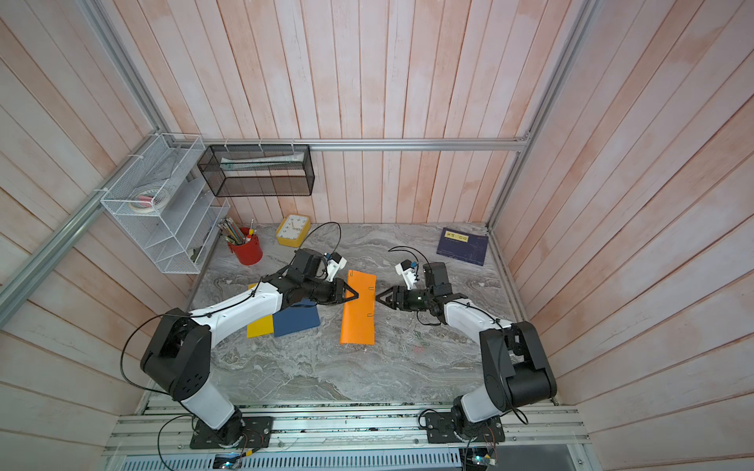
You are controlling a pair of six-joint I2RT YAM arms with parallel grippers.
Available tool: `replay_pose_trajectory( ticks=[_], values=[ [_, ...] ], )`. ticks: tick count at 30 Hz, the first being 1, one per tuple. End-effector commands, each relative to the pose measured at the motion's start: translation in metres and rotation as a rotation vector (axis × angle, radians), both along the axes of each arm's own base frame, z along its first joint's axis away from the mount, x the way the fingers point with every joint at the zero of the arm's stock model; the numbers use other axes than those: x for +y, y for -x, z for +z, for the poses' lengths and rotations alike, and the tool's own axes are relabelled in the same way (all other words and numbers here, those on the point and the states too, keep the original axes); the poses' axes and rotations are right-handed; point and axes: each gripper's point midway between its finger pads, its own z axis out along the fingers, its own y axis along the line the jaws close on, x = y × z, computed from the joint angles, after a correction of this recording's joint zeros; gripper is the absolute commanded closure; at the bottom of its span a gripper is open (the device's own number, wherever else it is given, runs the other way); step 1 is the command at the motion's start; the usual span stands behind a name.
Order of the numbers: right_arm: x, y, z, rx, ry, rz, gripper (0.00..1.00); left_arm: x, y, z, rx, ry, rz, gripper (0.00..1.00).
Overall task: Unclip the paperclips from the documents
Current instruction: Pick up the document from the center of the board.
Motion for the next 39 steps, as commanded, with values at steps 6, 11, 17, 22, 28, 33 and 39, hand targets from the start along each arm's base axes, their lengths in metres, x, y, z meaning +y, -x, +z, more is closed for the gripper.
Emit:
replay_pose_trajectory(
  ticks=[6,11,17,22,28,33,39],
  values=[
    [0.02,0.003,0.019,-0.08,-0.118,0.088,0.37,-0.014,0.002,0.045,-0.08,0.127,-0.061,0.79],
    [0.03,0.01,0.029,-0.097,-0.19,0.13,0.41,-0.017,0.004,0.052,-0.085,0.151,-0.076,0.79],
    [0.039,0.021,0.039,-0.109,-0.258,0.184,0.49,-0.019,0.005,0.057,-0.091,0.169,-0.091,0.79],
    [0.039,0.026,0.044,-0.112,-0.297,0.198,0.62,-0.018,0.005,0.054,-0.093,0.157,-0.094,0.79],
    [0.04,0.028,0.044,-0.105,-0.319,0.203,0.74,-0.018,0.006,0.051,-0.094,0.15,-0.101,0.79],
    [0.039,0.027,0.044,-0.104,-0.32,0.201,0.93,-0.016,0.007,0.049,-0.101,0.135,-0.105,0.79],
    [0.034,0.025,0.049,-0.115,-0.317,0.197,1.0,-0.012,0.005,0.051,-0.119,0.125,-0.097,0.62]
  ],
)
